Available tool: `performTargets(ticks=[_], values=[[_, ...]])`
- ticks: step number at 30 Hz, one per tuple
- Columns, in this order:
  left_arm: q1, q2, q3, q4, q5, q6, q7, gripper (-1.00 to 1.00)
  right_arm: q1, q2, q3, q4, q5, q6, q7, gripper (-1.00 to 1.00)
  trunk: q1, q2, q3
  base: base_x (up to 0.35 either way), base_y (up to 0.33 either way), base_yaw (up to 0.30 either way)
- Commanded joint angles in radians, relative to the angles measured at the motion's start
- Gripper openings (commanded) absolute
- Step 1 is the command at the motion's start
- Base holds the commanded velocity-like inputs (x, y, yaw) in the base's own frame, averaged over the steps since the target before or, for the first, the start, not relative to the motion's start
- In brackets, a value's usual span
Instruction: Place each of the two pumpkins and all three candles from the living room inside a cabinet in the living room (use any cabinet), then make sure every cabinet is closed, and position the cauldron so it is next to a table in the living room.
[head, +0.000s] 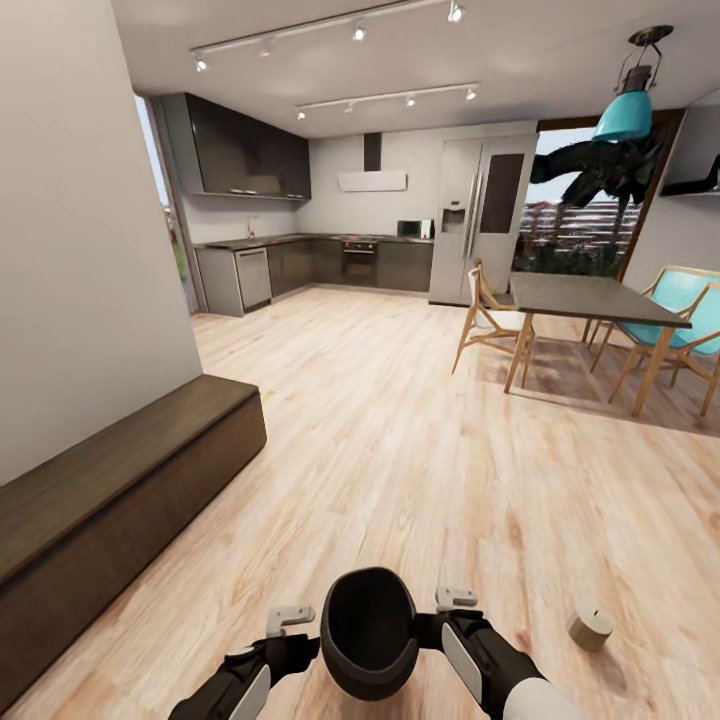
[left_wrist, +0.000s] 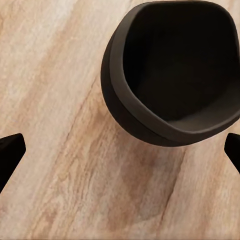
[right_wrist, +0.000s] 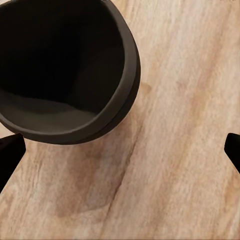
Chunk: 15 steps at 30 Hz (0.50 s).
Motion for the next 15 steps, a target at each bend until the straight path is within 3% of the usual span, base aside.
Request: performTargets(ticks=[1, 15], values=[[0.0, 0.0, -0.004, -0.002, 0.01, 0.005, 0.001, 1.0, 0.0, -0.001, 0.008, -0.002, -0.01, 0.001, -0.008, 1.0, 0.004, -0.008, -0.004, 0.0, 0.0, 0.0], [0.0, 0.0, -0.004, -0.001, 0.011, 0.005, 0.001, 1.0, 0.0, 0.001, 0.009, -0.002, -0.007, -0.01, -0.008, 1.0, 0.057, -0.106, -0.048, 0.0, 0.0, 0.0]])
